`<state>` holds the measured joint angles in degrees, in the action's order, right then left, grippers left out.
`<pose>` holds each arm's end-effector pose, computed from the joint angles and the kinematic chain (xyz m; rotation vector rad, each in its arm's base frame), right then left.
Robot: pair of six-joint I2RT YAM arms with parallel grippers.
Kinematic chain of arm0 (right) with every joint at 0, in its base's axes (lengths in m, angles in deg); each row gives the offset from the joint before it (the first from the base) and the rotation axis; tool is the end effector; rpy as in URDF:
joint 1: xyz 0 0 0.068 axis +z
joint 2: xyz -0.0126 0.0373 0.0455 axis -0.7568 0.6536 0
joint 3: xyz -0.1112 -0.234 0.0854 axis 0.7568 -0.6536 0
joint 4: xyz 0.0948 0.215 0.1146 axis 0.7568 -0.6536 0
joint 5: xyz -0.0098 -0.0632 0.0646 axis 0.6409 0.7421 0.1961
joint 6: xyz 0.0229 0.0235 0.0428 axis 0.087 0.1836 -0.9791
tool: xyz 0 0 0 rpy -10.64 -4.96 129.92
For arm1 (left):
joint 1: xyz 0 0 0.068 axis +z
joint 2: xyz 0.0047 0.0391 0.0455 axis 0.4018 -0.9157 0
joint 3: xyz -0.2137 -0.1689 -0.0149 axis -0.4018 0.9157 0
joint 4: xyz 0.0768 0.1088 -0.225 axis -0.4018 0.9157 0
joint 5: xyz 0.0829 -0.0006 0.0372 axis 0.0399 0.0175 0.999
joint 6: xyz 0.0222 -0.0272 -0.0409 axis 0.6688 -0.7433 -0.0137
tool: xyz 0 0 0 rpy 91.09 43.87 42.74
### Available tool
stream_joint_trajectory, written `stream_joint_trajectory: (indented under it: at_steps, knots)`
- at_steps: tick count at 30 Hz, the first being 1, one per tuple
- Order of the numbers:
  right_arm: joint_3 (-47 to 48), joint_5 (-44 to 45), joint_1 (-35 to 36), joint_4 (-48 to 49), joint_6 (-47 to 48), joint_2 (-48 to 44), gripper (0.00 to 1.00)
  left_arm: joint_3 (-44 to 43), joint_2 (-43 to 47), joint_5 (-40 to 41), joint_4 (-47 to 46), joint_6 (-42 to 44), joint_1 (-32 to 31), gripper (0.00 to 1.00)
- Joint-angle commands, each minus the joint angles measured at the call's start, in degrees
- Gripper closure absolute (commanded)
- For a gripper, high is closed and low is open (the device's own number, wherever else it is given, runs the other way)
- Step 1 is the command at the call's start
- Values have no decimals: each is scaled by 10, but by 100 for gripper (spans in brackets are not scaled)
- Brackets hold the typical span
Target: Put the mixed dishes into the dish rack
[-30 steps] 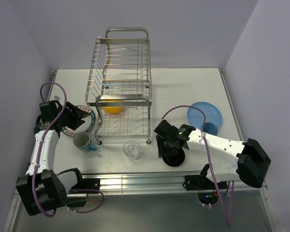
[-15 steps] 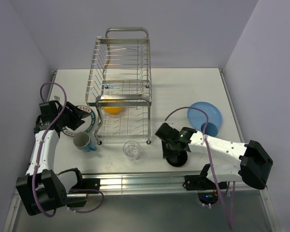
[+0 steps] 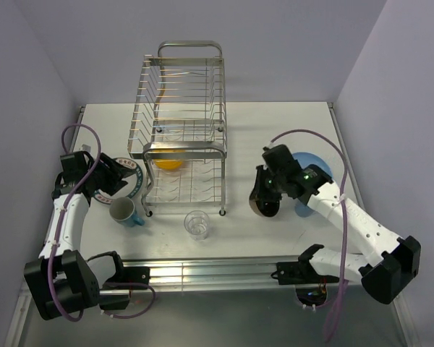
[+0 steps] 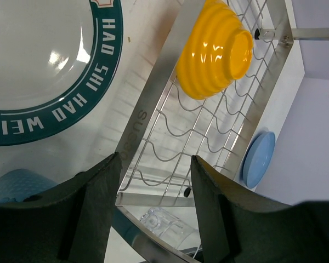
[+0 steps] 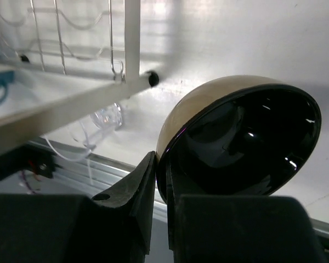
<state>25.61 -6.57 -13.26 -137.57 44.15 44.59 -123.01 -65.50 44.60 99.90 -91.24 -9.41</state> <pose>0.1722 0.1274 0.2950 -0.0274 2.6312 0.5472 0.2202 0.0393 0.2479 -0.9242 2.1990 -0.7967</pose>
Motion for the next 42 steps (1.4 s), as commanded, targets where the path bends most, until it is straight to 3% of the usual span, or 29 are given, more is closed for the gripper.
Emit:
stream_joint_trajectory:
  at_steps: [1,6,9,18,26,36,42]
  knots:
    - [37,-74,-68,24,40,-6,100,6,-8,-2,-31,6,0,41]
    - [63,-208,-181,130,15,35,100,7,-18,-9,-68,-8,0,41]
    - [97,-279,-207,222,-14,97,100,-1,-37,-14,-93,-17,0,42]
    - [104,-389,-221,644,-221,202,100,-64,-143,-1,-108,-28,0,44]
    - [156,-504,-212,1015,-467,388,100,-104,-198,-4,-116,-30,0,45]
    - [286,-542,-173,1093,-515,560,100,-105,-216,-32,-129,-44,0,46]
    - [329,-573,-173,1122,-525,620,100,-120,-221,-25,-96,-10,0,45]
